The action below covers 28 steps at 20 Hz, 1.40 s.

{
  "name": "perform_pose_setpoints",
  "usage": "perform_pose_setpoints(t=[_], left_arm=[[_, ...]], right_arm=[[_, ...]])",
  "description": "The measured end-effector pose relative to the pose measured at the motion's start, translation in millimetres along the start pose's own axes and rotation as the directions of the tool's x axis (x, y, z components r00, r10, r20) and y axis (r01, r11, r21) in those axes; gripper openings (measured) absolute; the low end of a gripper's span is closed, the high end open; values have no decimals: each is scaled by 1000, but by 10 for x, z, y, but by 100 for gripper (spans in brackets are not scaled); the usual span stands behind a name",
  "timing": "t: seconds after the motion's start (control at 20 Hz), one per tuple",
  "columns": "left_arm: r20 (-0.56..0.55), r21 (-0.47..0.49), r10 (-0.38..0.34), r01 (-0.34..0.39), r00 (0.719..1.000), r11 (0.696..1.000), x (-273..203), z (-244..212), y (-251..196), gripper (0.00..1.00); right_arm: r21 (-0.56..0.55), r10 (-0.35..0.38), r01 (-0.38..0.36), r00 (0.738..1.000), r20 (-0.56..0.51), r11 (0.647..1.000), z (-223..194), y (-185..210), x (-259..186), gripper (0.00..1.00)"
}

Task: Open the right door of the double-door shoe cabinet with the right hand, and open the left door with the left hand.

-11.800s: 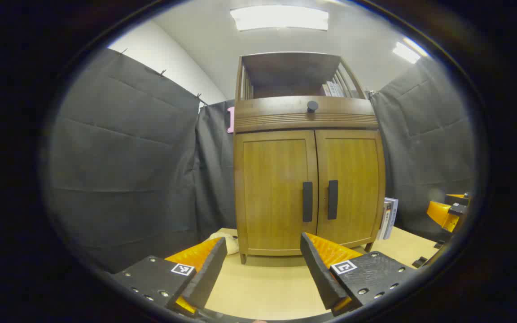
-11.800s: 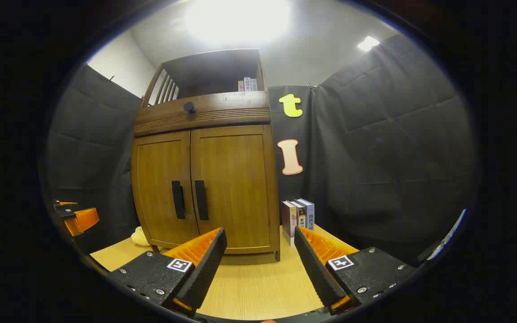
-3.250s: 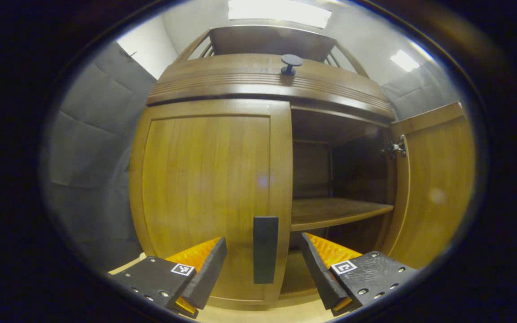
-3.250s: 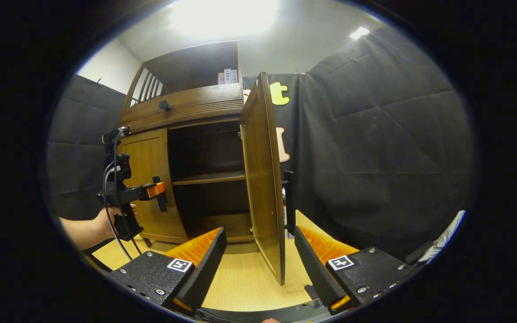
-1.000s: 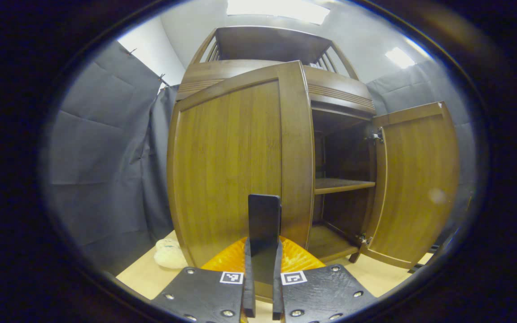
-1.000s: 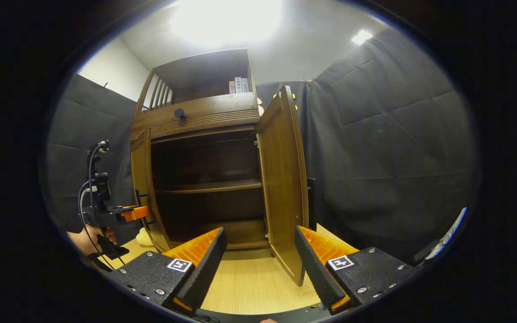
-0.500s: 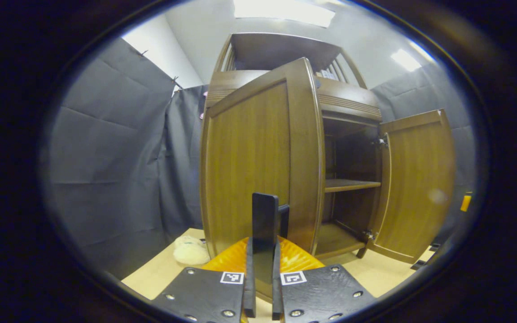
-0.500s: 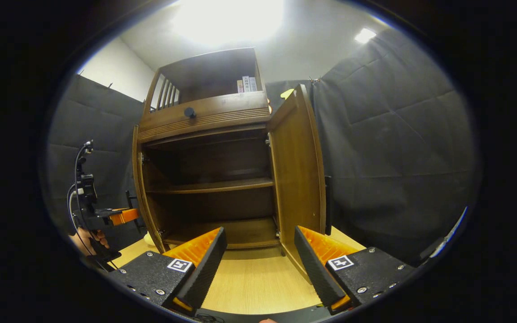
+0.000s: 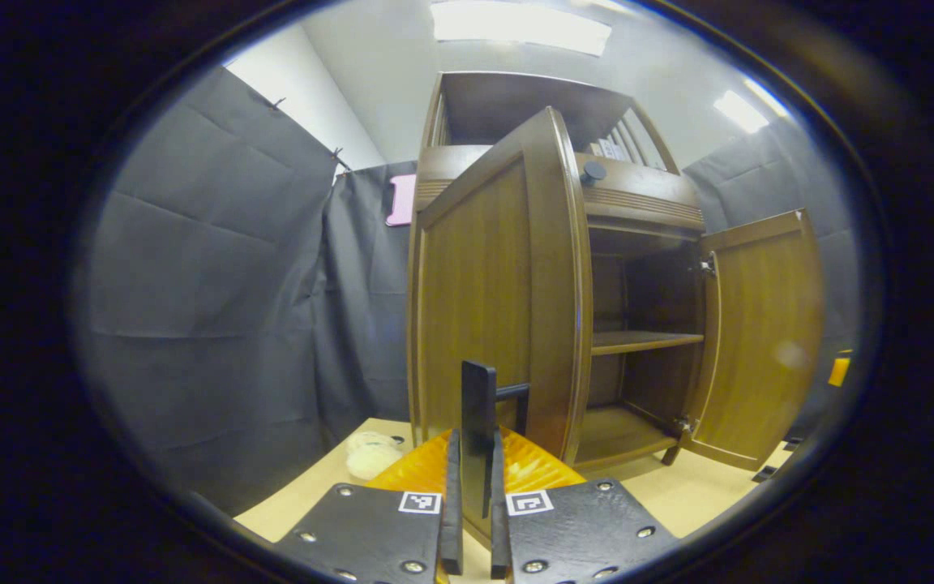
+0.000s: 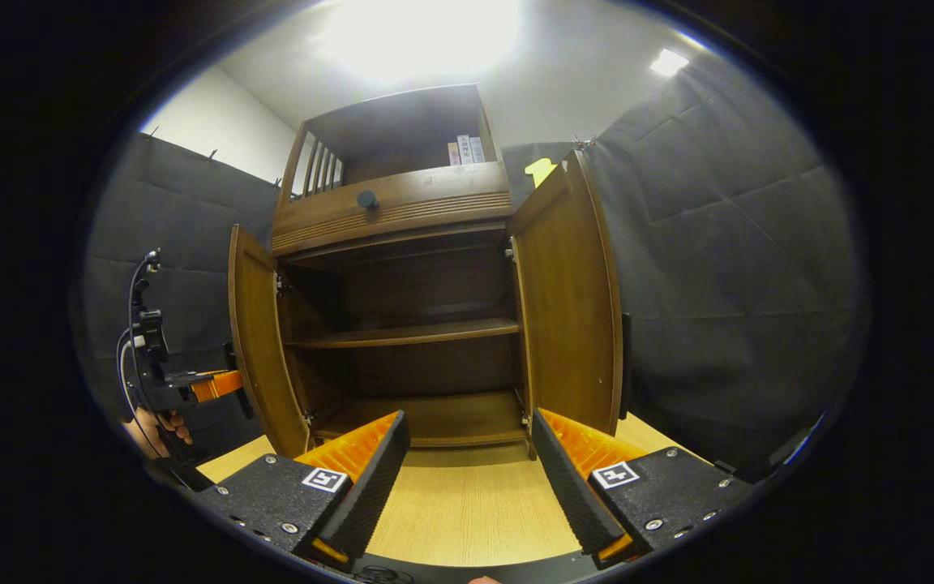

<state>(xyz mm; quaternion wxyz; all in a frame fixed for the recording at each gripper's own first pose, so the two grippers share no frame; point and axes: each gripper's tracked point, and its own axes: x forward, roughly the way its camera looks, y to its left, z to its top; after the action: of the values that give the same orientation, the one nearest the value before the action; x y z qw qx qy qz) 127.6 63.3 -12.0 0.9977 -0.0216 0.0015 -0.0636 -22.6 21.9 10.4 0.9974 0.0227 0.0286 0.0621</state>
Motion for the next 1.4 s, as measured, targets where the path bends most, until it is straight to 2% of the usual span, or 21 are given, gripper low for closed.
perform_pose_setpoints(t=[0.65,0.95,1.0,1.05,1.1,1.15,1.25,1.3,1.35,1.4], left_arm=[[7,15,163,-163,987,987,-255,-41,844,14],[36,46,266,-267,963,962,-524,114,1295,14],[45,48,285,-287,957,957,-600,154,1363,19],[57,48,296,-299,954,953,-668,227,1414,14],[62,35,286,-288,956,957,-739,278,1381,14],[67,26,284,-287,956,958,-811,331,1351,20],[85,16,274,-276,958,961,-844,432,1314,20],[94,12,262,-264,961,964,-911,492,1235,20],[102,13,254,-257,962,966,-985,542,1122,20],[104,11,243,-245,964,969,-1064,546,932,14]], right_arm=[[-7,55,-56,998,-20,998,-57,251,96,94],[-10,73,-73,997,-14,997,-37,311,156,93],[-9,74,-74,997,-13,997,-24,311,167,94],[-7,76,-76,997,-12,997,-20,313,172,94],[-5,75,-75,997,-12,997,-10,305,177,94],[-5,74,-74,997,-11,997,8,297,185,94],[-9,65,-65,998,-6,998,24,269,178,91],[-9,57,-57,998,-2,998,52,242,168,94],[-9,48,-48,999,1,999,72,202,152,91],[-7,40,-40,999,3,999,85,172,140,93]])
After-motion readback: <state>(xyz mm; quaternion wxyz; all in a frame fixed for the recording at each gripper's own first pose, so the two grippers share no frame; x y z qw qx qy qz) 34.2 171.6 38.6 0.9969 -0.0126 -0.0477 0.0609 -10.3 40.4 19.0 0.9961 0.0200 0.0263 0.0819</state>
